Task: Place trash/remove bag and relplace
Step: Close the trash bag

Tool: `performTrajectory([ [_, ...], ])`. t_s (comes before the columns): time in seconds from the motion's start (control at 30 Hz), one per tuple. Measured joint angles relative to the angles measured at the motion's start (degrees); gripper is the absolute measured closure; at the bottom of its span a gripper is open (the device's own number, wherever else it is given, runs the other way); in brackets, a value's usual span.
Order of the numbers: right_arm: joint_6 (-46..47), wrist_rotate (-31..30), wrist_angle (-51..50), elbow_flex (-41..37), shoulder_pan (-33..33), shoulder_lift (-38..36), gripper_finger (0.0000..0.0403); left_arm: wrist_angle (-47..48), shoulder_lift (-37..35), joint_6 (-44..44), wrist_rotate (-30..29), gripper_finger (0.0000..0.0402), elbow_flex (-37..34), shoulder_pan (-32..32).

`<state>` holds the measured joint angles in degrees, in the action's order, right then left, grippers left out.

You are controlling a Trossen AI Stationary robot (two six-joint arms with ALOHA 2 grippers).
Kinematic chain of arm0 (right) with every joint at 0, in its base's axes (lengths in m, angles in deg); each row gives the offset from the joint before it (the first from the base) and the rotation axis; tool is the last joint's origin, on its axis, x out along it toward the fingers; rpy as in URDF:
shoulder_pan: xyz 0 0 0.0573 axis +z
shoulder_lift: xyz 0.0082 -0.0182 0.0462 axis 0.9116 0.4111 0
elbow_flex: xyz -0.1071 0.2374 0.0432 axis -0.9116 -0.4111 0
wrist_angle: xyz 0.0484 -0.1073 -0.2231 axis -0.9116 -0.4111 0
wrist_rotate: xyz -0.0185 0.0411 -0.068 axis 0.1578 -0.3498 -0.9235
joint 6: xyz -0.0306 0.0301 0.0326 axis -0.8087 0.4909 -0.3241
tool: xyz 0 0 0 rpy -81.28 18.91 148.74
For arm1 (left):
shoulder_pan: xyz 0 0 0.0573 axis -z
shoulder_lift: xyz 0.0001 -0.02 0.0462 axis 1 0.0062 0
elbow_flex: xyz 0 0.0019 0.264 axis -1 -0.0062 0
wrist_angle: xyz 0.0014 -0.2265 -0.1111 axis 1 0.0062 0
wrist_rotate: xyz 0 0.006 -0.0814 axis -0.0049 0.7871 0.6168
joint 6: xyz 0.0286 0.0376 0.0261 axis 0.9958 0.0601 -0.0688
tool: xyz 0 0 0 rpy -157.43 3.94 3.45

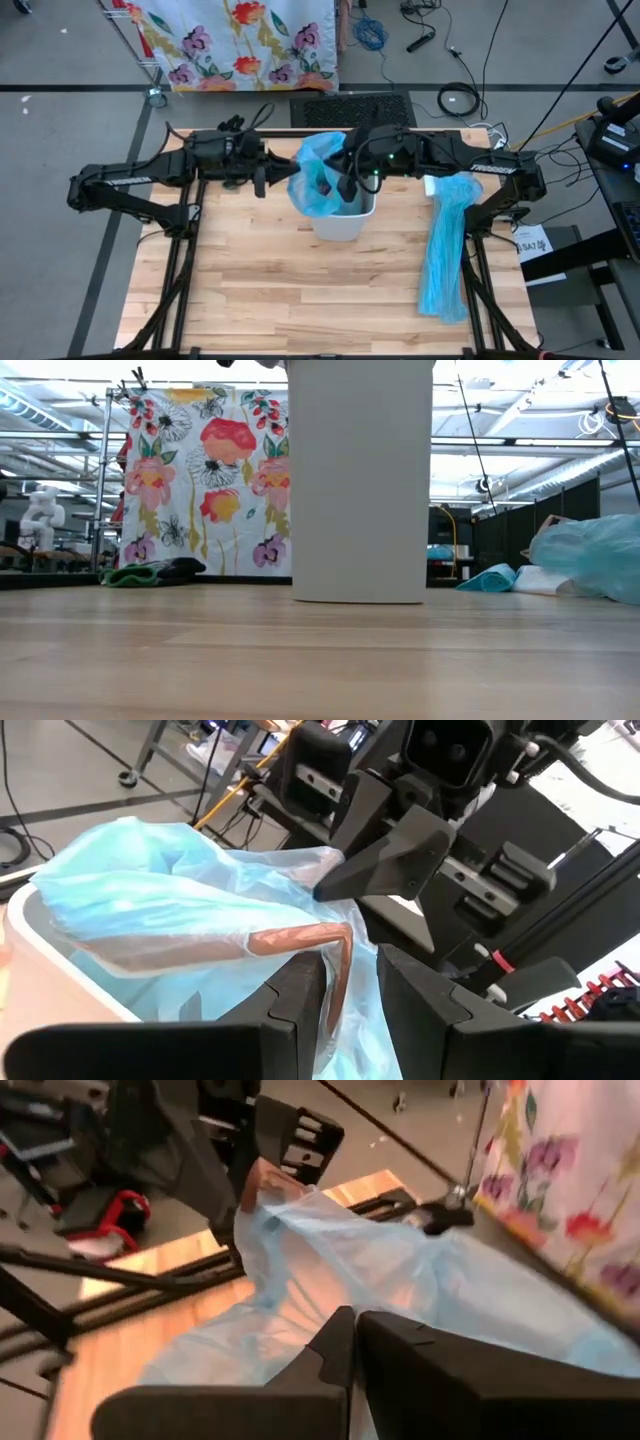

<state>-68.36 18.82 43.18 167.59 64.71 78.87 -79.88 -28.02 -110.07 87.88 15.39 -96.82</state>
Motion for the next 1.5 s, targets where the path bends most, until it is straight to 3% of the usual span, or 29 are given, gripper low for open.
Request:
performTrajectory([
  [0.27, -13.75, -0.01, 3.92, 0.00, -0.02, 1.63, 0.0361, 0.00, 0.00, -1.03, -0.02, 0.0301, 0.00, 0.02],
  [0.57, -19.42, 0.02, 6.67, -0.02, 0.00, 4.62, 0.0290, 0.04, 0.00, -1.46, -0.13, 0.0301, 0.00, 0.02],
  [0.93, -23.35, -0.31, 10.76, 0.00, -0.74, 5.56, 0.0278, 0.22, 0.00, -1.53, -0.13, 0.0301, 0.00, 0.02],
  [1.1, -23.61, 0.22, 10.61, 0.00, -1.69, 6.74, 0.0302, -0.07, 0.00, -1.55, -0.13, 0.0301, 0.00, 0.02],
  [1.27, -24.47, 0.36, 10.29, -0.02, -2.02, 7.08, 0.0387, -0.04, 0.00, -1.55, -0.13, 0.0301, 0.00, 0.02],
  [1.5, -22.05, -0.08, 8.64, -0.02, -1.99, 6.87, 0.0401, -0.06, -0.02, -2.99, -0.15, 0.0301, 0.00, 0.02],
])
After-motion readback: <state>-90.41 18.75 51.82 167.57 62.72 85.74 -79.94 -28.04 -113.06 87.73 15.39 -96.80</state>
